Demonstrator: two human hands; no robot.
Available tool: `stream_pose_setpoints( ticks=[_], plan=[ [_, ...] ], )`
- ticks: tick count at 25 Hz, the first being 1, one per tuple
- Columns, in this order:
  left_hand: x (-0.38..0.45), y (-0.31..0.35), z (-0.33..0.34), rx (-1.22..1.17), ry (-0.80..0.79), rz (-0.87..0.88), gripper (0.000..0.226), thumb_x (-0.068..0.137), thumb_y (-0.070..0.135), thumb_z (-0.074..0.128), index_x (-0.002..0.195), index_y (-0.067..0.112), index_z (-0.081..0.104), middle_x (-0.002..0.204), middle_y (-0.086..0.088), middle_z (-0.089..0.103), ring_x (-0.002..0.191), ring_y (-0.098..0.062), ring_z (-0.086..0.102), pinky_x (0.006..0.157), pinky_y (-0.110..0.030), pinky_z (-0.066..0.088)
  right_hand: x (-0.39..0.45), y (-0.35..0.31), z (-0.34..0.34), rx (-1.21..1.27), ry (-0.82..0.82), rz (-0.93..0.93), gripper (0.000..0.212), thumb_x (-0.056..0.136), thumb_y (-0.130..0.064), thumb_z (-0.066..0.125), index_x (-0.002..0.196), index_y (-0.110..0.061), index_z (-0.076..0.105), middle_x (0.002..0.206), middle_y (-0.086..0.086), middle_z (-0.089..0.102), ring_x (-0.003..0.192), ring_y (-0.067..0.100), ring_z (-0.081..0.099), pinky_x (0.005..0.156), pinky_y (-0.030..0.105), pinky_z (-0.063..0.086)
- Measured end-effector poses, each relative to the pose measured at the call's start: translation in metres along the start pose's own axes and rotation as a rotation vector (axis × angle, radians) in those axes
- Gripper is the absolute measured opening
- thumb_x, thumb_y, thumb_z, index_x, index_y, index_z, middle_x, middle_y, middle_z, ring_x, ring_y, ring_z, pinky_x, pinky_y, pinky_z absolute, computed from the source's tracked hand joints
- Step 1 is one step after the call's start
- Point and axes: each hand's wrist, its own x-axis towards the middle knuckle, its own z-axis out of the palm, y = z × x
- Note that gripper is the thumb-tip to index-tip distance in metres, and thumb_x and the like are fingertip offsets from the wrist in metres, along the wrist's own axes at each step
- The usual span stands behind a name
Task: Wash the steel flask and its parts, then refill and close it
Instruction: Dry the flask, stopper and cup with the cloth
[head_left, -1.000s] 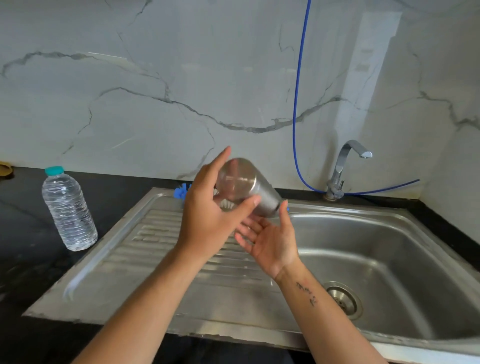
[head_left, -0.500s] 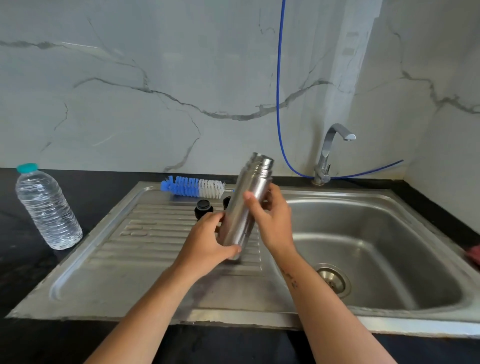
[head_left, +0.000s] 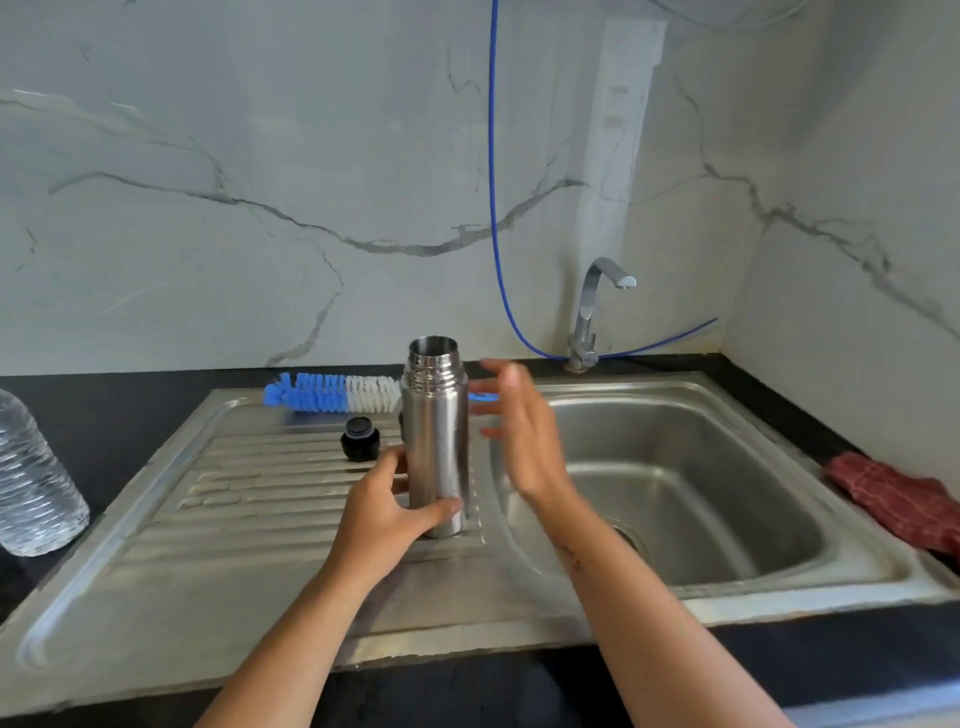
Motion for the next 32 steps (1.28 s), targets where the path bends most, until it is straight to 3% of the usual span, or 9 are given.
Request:
stream_pose_setpoints(
  ticks=[3,6,8,12,15,17,23,26,32],
  plan=[
    [-0.002,0.002,0.001,0.022,-0.001,0.027,0.065,0.07,0.036,0.092,0.124,0.025,0.057,0.11,0.013,0.068,0.095,0.005,0.061,0.073,-0.013,0.043,0.013,0.013,-0.066,-0.238,0.251,0.158,0.037,0.096,-0.054,0.051,0.106,-0.023,0.067,0.097,-0.004,0.074,0.093,0.019,0.071,0.089,0.048,0.057],
    [-0.003,0.004,0.004,0.034,-0.002,0.053,0.065,0.07,0.036,0.092,0.124,0.022,0.057,0.108,0.006,0.068,0.091,-0.006,0.062,0.073,-0.023,0.045,0.01,0.035,-0.153,-0.682,0.43,0.348,0.027,0.098,-0.033,0.054,0.11,-0.013,0.067,0.109,0.01,0.071,0.104,0.033,0.066,0.088,0.039,0.053],
    [-0.003,0.005,0.005,0.027,-0.007,0.063,0.065,0.07,0.034,0.092,0.124,0.019,0.058,0.106,0.003,0.068,0.089,-0.01,0.062,0.073,-0.026,0.044,0.002,0.047,-0.203,-0.926,0.505,0.456,0.031,0.098,-0.025,0.05,0.12,-0.006,0.062,0.123,0.018,0.064,0.115,0.04,0.06,0.093,0.043,0.049],
    [-0.004,0.005,0.008,0.028,-0.006,0.076,0.067,0.071,0.031,0.092,0.127,0.014,0.059,0.106,0.001,0.066,0.092,-0.018,0.062,0.079,-0.034,0.047,-0.01,0.068,-0.277,-1.306,0.409,0.755,0.055,0.093,-0.02,0.056,0.143,-0.002,0.046,0.145,0.021,0.045,0.134,0.042,0.042,0.108,0.056,0.04],
    [-0.003,0.003,0.007,0.028,-0.014,0.068,0.07,0.07,0.033,0.093,0.128,0.015,0.058,0.109,-0.001,0.069,0.095,-0.02,0.064,0.08,-0.036,0.049,-0.017,0.08,-0.306,-1.38,0.35,1.01,0.068,0.092,-0.031,0.059,0.149,-0.001,0.037,0.151,0.025,0.04,0.139,0.047,0.037,0.113,0.066,0.031],
    [-0.002,0.003,0.006,0.023,-0.019,0.058,0.07,0.07,0.033,0.093,0.128,0.016,0.059,0.11,-0.002,0.071,0.097,-0.021,0.066,0.08,-0.036,0.049,-0.024,0.086,-0.314,-1.393,0.309,1.087,0.068,0.093,-0.034,0.06,0.149,0.0,0.039,0.15,0.025,0.043,0.138,0.046,0.04,0.113,0.064,0.032],
    [-0.004,0.005,0.006,0.011,-0.029,0.053,0.069,0.071,0.033,0.093,0.128,0.017,0.058,0.111,0.0,0.07,0.096,-0.02,0.065,0.08,-0.034,0.048,-0.036,0.091,-0.321,-1.628,0.273,0.89,0.032,0.096,-0.013,0.052,0.123,-0.004,0.067,0.12,0.017,0.069,0.108,0.037,0.067,0.091,0.051,0.055],
    [-0.003,0.004,0.006,0.012,-0.026,0.054,0.067,0.071,0.034,0.092,0.127,0.017,0.059,0.111,0.0,0.071,0.096,-0.019,0.065,0.079,-0.032,0.047,-0.042,0.088,-0.324,-1.623,0.337,0.811,0.025,0.097,-0.009,0.05,0.112,-0.007,0.07,0.106,0.014,0.073,0.096,0.034,0.07,0.079,0.04,0.055],
    [-0.005,0.004,0.006,-0.004,-0.012,0.05,0.068,0.069,0.032,0.093,0.126,0.019,0.058,0.111,0.002,0.07,0.095,-0.016,0.065,0.075,-0.026,0.046,-0.025,0.05,-0.294,-1.146,0.635,0.538,0.02,0.1,-0.02,0.04,0.098,-0.011,0.058,0.087,0.012,0.063,0.075,0.032,0.055,0.07,0.037,0.042]
  ],
)
